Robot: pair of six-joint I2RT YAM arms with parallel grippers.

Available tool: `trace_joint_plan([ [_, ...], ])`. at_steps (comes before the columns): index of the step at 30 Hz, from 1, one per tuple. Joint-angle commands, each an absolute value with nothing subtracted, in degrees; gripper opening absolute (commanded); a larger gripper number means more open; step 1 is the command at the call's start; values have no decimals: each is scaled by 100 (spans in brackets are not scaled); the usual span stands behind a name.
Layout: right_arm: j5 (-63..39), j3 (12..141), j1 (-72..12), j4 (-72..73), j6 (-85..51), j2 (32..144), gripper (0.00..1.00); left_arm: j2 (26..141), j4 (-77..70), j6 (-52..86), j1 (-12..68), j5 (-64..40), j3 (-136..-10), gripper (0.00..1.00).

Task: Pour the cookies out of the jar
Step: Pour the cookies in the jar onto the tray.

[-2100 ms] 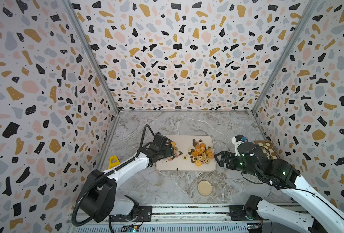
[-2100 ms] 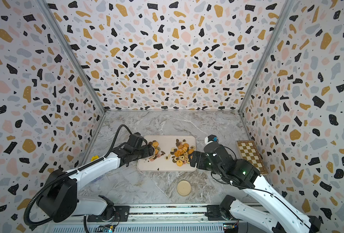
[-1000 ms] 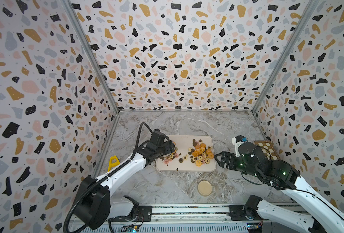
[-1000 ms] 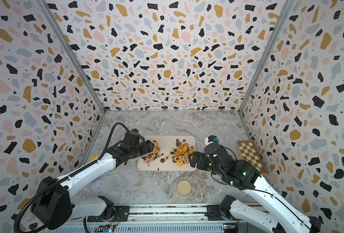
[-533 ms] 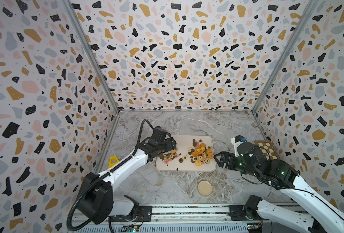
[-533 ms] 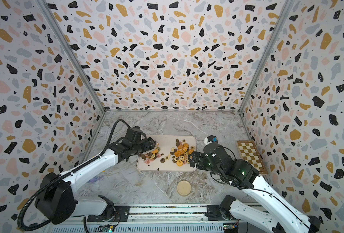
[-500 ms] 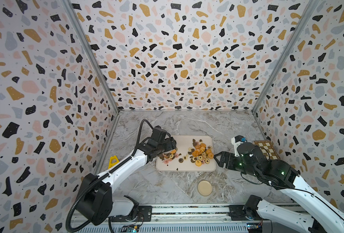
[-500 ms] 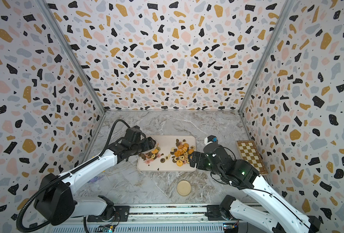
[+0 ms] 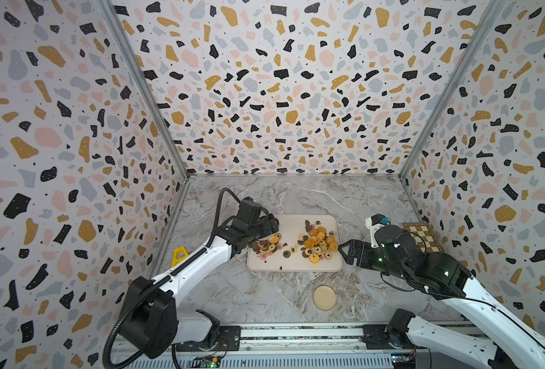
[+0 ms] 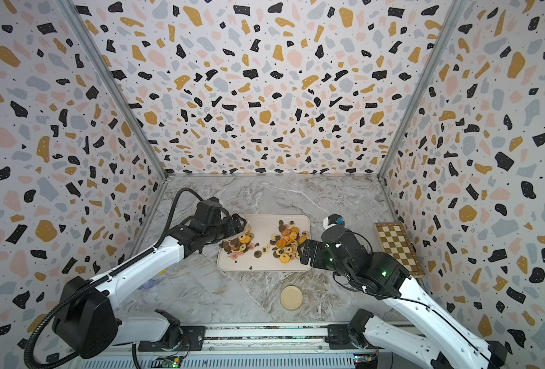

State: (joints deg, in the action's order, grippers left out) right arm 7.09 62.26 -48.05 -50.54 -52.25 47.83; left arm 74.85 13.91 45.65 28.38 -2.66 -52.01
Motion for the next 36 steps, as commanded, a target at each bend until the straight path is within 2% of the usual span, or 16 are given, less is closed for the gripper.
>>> trace_joint_plan([
  [1,768,6269,-4790,-5059,-5210,4707,92,7223,1081,4535,2821,-317,-4615,0],
  [12,859,6608,-4790,-5153,-5114,4850,92,6245,453,4902,2663,-695,-4348,0],
  [17,827,6714,-4785,-5111,-5063,4967,92,6052,-600,5649,2301,-1447,-3757,0],
  [21,822,6794,-4786,-5067,-5006,4986,92,5859,-989,5668,2168,-1731,-3561,0],
  [26,572,6679,-4781,-4708,-4880,4783,93,5387,-2727,5797,1999,-2348,-2966,0],
  [29,323,6612,-4781,-4361,-4816,4641,93,5204,-4145,6179,1967,-2331,-2436,0],
  [36,-42,6731,-4777,-4036,-4719,4766,94,5462,-6010,6768,1854,-2265,-1778,0],
])
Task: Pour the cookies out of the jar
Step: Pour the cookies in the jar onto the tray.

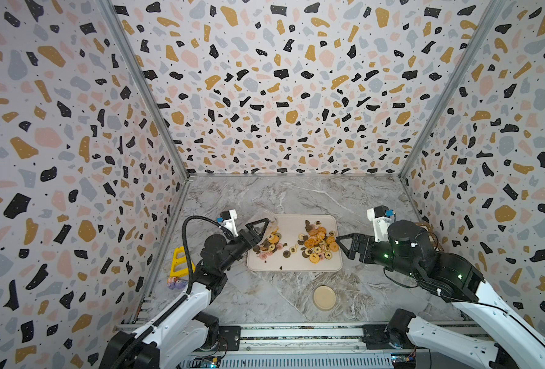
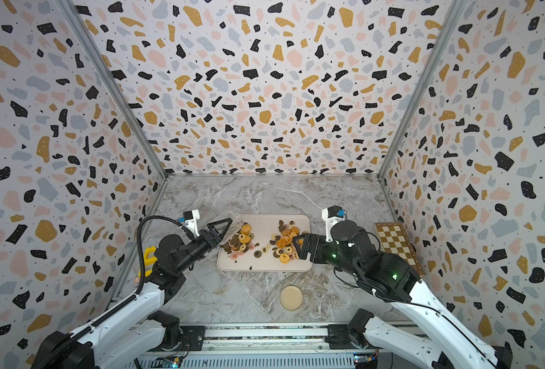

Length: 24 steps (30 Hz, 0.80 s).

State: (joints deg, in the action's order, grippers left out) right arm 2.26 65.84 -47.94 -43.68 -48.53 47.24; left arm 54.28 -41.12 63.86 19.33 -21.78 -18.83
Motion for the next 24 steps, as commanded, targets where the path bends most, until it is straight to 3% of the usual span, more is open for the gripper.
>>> trace_joint_plan([
  [1,-89,6735,-4773,-3986,-4720,4789,94,5508,-6283,6850,1832,-2273,-1701,0],
  [9,-275,6596,-4755,-3678,-4789,4824,94,5983,-8086,7343,1790,-2692,-1533,0],
  [13,-512,6378,-4712,-3380,-4901,4764,95,5900,-8092,7217,1789,-3274,-1736,0],
  [24,-1121,6289,-4297,-2888,-4902,5022,96,5735,-8092,7080,1785,-3351,-1645,0],
])
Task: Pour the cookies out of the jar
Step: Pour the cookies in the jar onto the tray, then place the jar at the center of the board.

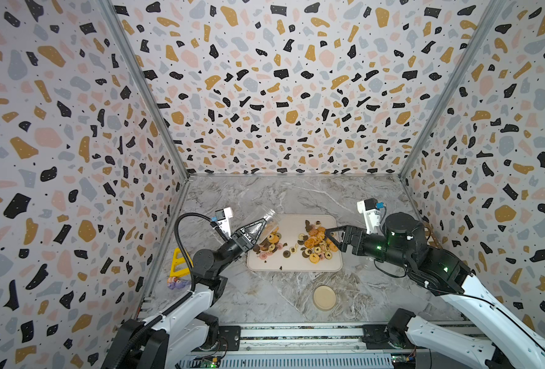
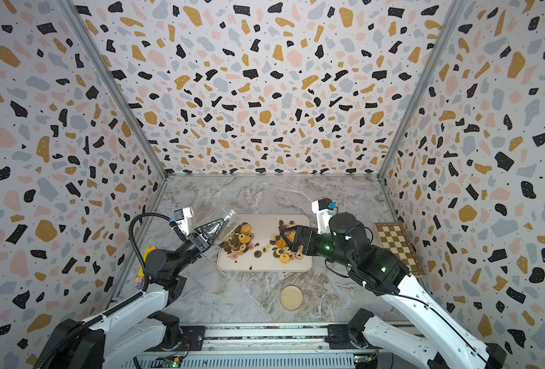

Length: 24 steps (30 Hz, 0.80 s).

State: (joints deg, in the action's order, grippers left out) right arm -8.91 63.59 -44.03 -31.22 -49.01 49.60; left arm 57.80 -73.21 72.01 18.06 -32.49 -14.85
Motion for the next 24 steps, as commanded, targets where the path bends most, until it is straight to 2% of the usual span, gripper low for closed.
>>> trace_joint_plan([
  [1,-1168,6256,-4263,-2838,-4900,5026,96,5759,-8095,7072,1786,-3364,-1643,0],
  [24,-1587,6446,-4000,-2883,-5149,5273,100,5845,-8089,7013,1785,-3813,-1687,0],
])
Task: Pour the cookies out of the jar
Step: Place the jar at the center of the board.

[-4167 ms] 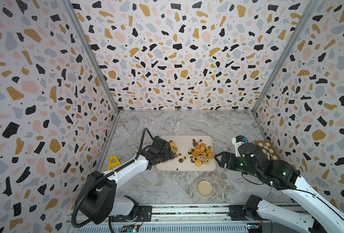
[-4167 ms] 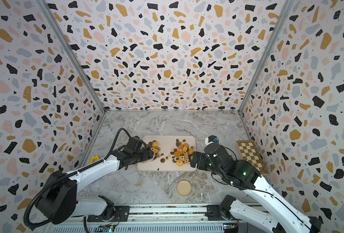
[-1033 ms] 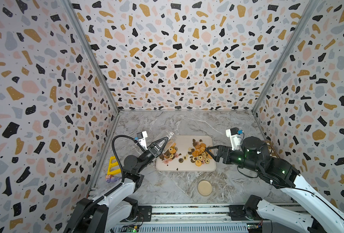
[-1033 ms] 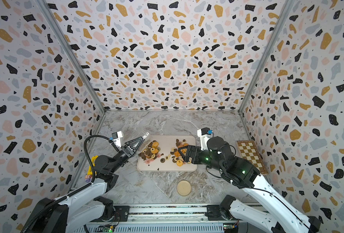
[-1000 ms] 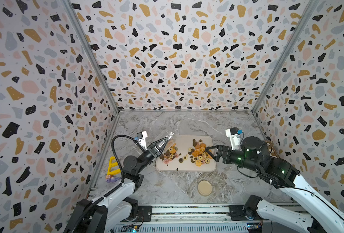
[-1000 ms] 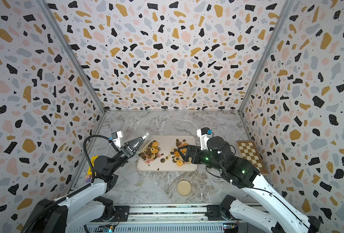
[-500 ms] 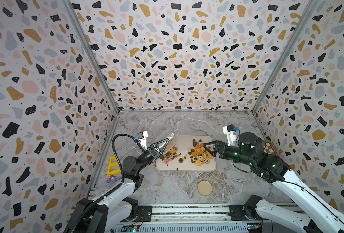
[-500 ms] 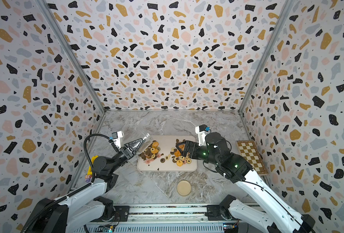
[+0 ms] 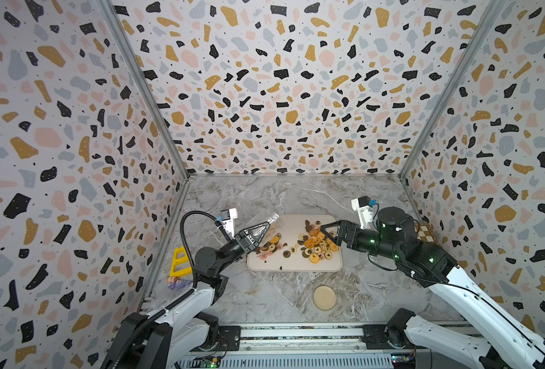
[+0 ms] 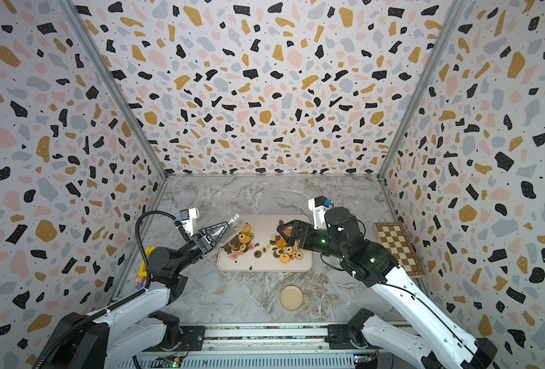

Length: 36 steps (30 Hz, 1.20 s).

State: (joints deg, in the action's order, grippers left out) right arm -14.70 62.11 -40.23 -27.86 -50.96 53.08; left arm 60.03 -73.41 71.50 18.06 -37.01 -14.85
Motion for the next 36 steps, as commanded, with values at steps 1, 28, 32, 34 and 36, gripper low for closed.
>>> trace_joint_plan([
  [1,-1631,6445,-3999,-2841,-5158,5266,100,5845,-8091,7002,1785,-3814,-1687,0],
  [28,-3068,7558,-4366,-2002,-6302,6723,100,5915,-8086,6615,1861,-4077,-1932,0],
  [32,-2989,7458,-4589,-1773,-6733,6960,100,5897,-8089,6414,1907,-4185,-1926,0],
  [34,-2940,7537,-4685,-1779,-6785,7086,100,5980,-8084,6302,1923,-4184,-1876,0],
  [36,-2751,7529,-4815,-1710,-6833,7088,100,6104,-8093,6188,2025,-4092,-1828,0],
])
